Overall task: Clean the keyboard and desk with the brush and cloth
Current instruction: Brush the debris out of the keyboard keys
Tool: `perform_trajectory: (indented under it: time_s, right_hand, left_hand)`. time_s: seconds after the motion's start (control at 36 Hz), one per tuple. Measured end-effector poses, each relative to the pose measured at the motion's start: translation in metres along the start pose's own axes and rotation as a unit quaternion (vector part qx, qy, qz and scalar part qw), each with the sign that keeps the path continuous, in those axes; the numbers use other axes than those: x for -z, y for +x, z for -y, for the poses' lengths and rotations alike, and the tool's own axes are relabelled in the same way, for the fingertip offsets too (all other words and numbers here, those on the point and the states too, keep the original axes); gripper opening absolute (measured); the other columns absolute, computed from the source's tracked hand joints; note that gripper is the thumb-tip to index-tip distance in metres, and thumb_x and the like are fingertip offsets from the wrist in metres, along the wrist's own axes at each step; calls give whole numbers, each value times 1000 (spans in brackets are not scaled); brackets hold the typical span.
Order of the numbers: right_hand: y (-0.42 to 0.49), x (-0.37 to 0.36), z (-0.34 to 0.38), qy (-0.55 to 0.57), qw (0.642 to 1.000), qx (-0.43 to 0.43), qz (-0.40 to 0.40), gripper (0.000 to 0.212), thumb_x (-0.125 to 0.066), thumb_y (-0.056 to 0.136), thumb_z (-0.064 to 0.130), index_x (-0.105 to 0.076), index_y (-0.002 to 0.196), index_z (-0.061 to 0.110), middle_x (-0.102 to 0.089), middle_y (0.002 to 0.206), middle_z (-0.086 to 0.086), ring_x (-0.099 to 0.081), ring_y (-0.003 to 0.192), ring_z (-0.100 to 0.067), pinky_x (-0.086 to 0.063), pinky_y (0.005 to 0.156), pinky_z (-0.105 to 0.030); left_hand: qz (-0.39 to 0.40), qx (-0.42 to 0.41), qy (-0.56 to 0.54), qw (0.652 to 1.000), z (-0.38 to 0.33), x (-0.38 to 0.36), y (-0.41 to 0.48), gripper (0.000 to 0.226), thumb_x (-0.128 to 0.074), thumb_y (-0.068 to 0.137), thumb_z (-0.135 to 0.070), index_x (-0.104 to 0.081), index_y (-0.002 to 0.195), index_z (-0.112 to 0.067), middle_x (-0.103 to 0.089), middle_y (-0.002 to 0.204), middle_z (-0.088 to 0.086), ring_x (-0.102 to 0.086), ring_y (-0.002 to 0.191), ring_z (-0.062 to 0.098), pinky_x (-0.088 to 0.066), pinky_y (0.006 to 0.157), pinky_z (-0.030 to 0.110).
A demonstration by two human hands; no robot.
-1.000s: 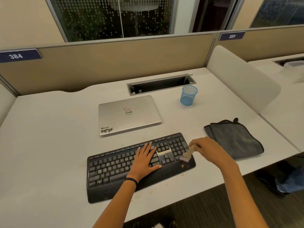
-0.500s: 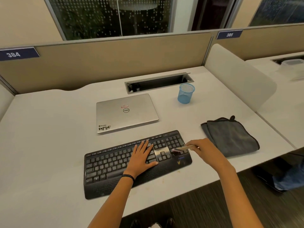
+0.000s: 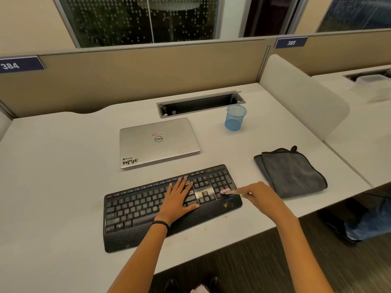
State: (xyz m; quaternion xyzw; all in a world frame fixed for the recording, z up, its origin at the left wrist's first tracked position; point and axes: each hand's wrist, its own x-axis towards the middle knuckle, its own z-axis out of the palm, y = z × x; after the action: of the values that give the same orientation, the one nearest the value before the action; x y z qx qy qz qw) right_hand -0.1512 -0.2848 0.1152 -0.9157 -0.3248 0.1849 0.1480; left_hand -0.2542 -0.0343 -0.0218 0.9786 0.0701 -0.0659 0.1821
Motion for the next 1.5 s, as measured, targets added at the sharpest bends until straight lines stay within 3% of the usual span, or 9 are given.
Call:
perform_trajectory:
  time_s: [0.19,0.36,0.5,0.67,0.81,1.06,1.22,1.36,1.5]
  right_hand:
    - [-4,7,-7,43,999,-10,-16,27,-56,91,12,-65,116,19,-66,116,-3,-61,106,-16,-47,94,-28]
    - [2,8,-4,36,998,12,-45,28,-52,93,12,-65,116,21,-70,106,-8,-65,94,-25,-51,86,-40]
    - [7,10,-5,2,999,-3,36,27,-56,91,13,-66,115,20,-69,109,-3,-63,90,-15,-50,83,-26]
    - [13,15,-5,37,999,12,-30,26,-59,90,15,-66,114,21,-69,109,-3,-63,95,-16,-50,85,-30]
    - [16,1,-9,35,997,38,-57,33,-56,92,14,-59,124,22,-54,133,1,-55,118,-18,-44,100,-35]
    - [5,-6,-21,102,995,19,-3,28,-61,88,13,-65,115,21,-66,115,2,-60,107,-10,-43,96,-21]
    - [9,5,-19,108,987,29,-116,26,-62,87,12,-68,111,21,-71,102,0,-67,90,-19,-53,83,-36]
    - [13,8,-19,42,999,-7,-32,24,-58,91,17,-67,114,18,-70,104,-3,-64,90,-20,-51,82,-35]
    - [13,20,-20,22,1000,1,-3,21,-59,90,17,-70,107,17,-71,98,0,-52,66,0,-39,60,-11]
  left_hand:
    - [-2,-1,-2,1000,1,-1,0,105,8,56,-95,12,141,-33,22,149,-6,23,138,13,21,111,33]
    - [-3,-2,-1,1000,2,-2,0,104,7,57,-94,13,141,-33,23,149,-6,23,139,13,21,110,32]
    - [-4,0,0,1000,2,-2,1,103,6,58,-94,12,142,-33,22,149,-6,23,139,13,21,110,32]
    - [-5,0,3,1000,3,-4,1,102,5,59,-93,12,142,-33,22,150,-6,22,140,14,22,110,31]
    - [-5,-1,-2,1000,2,-3,1,102,4,60,-94,12,142,-33,22,150,-6,22,140,13,22,110,31]
    - [-9,-2,-9,1000,2,-3,0,104,4,59,-94,10,143,-33,20,151,-6,22,139,13,22,110,31]
    - [-9,-3,-5,1000,1,-2,0,104,5,59,-94,11,142,-32,21,150,-6,22,138,12,22,110,31]
    - [-6,0,-4,1000,0,-1,0,104,6,58,-94,13,141,-32,22,149,-6,24,138,12,23,109,30]
    - [-10,0,-6,1000,0,-1,-1,105,6,58,-94,11,142,-31,20,150,-6,21,139,14,22,110,31]
